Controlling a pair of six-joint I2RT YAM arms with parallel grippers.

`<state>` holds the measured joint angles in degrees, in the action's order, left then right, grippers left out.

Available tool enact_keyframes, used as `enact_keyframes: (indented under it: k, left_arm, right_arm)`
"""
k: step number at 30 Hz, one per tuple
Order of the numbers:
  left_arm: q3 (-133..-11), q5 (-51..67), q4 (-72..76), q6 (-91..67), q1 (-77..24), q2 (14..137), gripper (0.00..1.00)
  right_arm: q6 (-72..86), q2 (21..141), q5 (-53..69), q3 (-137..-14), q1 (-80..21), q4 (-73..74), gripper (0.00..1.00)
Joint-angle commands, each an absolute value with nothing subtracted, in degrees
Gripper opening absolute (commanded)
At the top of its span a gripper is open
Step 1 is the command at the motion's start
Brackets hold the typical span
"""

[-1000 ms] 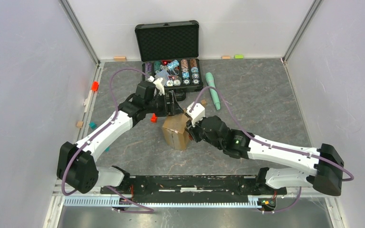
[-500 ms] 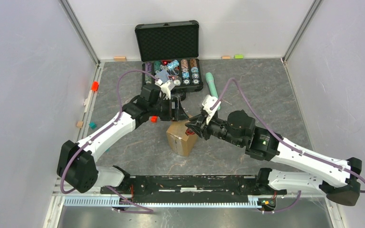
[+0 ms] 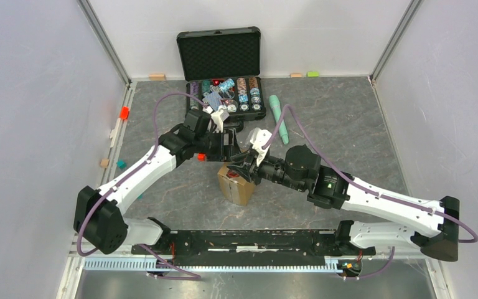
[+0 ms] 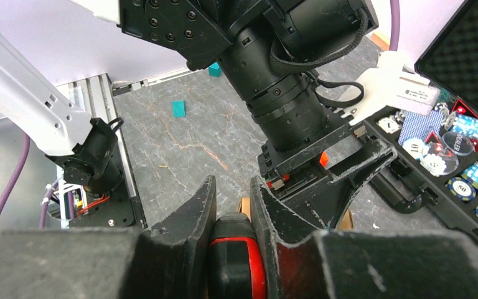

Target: Unpack the express box

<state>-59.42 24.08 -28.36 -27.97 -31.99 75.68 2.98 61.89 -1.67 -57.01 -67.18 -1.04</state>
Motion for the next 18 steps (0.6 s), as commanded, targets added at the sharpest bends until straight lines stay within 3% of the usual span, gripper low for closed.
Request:
enact_keyframes:
  k: [1, 18]
  left_arm:
    - [-61.5, 23.8, -31.8, -24.5, -31.8, 72.7, 0.83]
    - [-59.9, 25.4, -32.5, -24.3, -30.6, 72.0, 0.8]
  right_arm:
    - [0.5, 63.1, -1.8, -58.9, -68.2, -8.4, 0.0]
    - [-2.3, 64.7, -2.8, -55.6, -68.9, -10.1, 0.0]
